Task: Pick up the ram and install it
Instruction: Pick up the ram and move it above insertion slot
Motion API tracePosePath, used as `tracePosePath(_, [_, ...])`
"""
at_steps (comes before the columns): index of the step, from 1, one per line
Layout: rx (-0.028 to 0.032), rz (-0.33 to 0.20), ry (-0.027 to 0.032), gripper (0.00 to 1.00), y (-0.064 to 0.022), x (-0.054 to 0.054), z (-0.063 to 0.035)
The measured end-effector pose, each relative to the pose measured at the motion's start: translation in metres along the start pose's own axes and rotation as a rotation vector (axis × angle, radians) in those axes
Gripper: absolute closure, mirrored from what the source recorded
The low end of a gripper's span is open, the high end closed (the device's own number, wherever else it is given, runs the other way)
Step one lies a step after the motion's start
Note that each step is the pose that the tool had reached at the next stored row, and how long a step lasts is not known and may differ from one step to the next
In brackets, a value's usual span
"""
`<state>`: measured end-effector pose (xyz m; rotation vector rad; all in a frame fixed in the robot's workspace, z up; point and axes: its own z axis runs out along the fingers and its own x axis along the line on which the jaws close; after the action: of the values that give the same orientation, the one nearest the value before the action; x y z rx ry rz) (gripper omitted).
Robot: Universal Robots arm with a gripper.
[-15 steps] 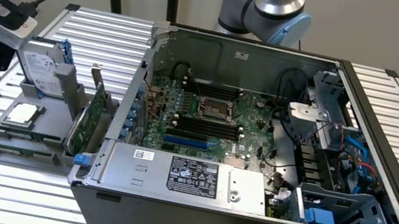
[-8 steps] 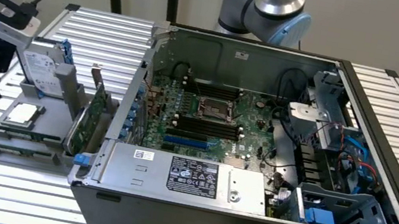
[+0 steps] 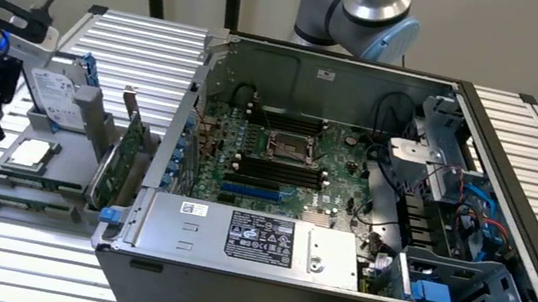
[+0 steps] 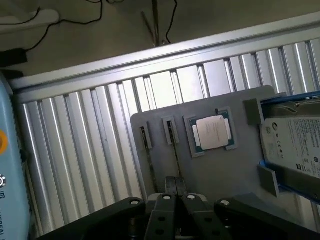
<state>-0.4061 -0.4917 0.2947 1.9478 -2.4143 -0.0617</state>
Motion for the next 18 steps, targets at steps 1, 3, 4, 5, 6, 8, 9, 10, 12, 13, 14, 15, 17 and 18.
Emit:
tracePosePath(1, [0.0001, -0.012, 0.0007, 1.00, -0.0005, 0.000, 0.0017])
tracePosePath(3, [0.0003, -0.036, 0.0023, 1.00, -0.0013, 0.000, 0.0048])
tracePosePath(4, [0.0004, -0.047, 0.0030, 1.00, -0.0017, 0.000, 0.0064])
tracePosePath(5, [0.0004, -0.058, 0.0038, 1.00, -0.0022, 0.000, 0.0082])
tracePosePath(6, [0.0005, -0.067, 0.0046, 1.00, -0.0027, 0.000, 0.0098])
tracePosePath(8, [0.0006, -0.087, 0.0058, 1.00, -0.0035, 0.000, 0.0130])
tracePosePath(9, [0.0007, -0.098, 0.0063, 1.00, -0.0039, 0.000, 0.0147])
tracePosePath(10, [0.0008, -0.109, 0.0069, 1.00, -0.0042, 0.000, 0.0162])
tracePosePath(12, [0.0009, -0.132, 0.0083, 1.00, -0.0047, 0.000, 0.0188])
tracePosePath(13, [0.0010, -0.144, 0.0089, 1.00, -0.0049, 0.000, 0.0201])
tracePosePath(14, [0.0011, -0.156, 0.0095, 1.00, -0.0051, 0.000, 0.0214])
tracePosePath(15, [0.0011, -0.166, 0.0102, 1.00, -0.0053, 0.000, 0.0224])
tracePosePath(17, [0.0013, -0.184, 0.0111, 1.00, -0.0058, 0.001, 0.0246])
tracePosePath(18, [0.0012, -0.192, 0.0117, 1.00, -0.0060, 0.002, 0.0255])
